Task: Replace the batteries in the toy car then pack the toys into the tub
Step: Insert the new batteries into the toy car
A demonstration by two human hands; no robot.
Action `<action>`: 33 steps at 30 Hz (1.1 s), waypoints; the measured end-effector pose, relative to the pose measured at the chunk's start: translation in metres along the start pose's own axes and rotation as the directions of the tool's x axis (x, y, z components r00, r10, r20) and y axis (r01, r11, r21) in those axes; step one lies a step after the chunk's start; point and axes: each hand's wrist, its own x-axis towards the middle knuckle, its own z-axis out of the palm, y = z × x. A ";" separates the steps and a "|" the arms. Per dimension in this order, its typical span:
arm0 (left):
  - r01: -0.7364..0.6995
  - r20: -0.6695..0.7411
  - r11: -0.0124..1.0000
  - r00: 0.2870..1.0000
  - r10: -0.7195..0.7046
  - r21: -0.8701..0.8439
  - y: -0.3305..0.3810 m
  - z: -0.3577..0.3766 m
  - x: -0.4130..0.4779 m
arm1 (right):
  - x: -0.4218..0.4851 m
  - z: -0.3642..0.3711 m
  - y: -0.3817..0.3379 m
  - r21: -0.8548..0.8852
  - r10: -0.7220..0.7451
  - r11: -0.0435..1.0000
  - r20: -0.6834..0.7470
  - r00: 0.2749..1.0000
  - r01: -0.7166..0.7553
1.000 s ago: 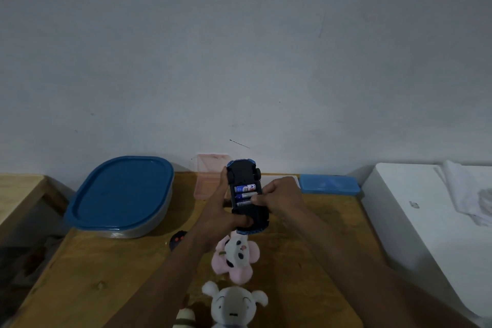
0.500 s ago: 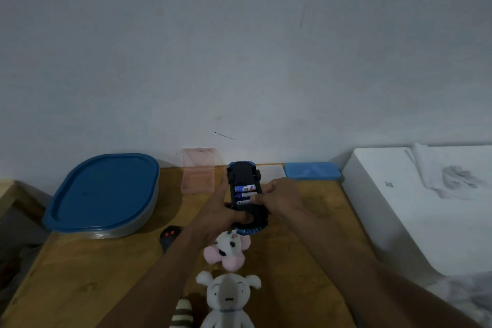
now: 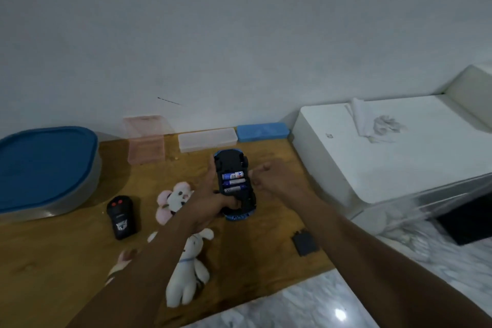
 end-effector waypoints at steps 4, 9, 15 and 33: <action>0.015 0.017 1.000 1.000 -0.015 0.025 -0.014 0.030 -0.002 | 0.001 -0.025 0.042 -0.152 -0.072 0.986 0.000 0.997 0.072; 0.035 -0.036 0.999 0.999 -0.035 0.005 -0.039 0.073 -0.009 | -0.006 -0.051 0.107 -0.333 -0.094 0.935 0.094 0.991 0.120; 0.138 -0.108 0.990 0.985 -0.138 -0.007 -0.074 0.104 -0.028 | -0.017 -0.067 0.172 -0.543 -0.070 0.813 0.271 0.960 0.212; 0.145 -0.179 0.987 0.971 -0.156 -0.071 -0.092 0.134 -0.046 | -0.013 -0.060 0.213 -0.535 -0.228 0.741 0.369 0.901 0.407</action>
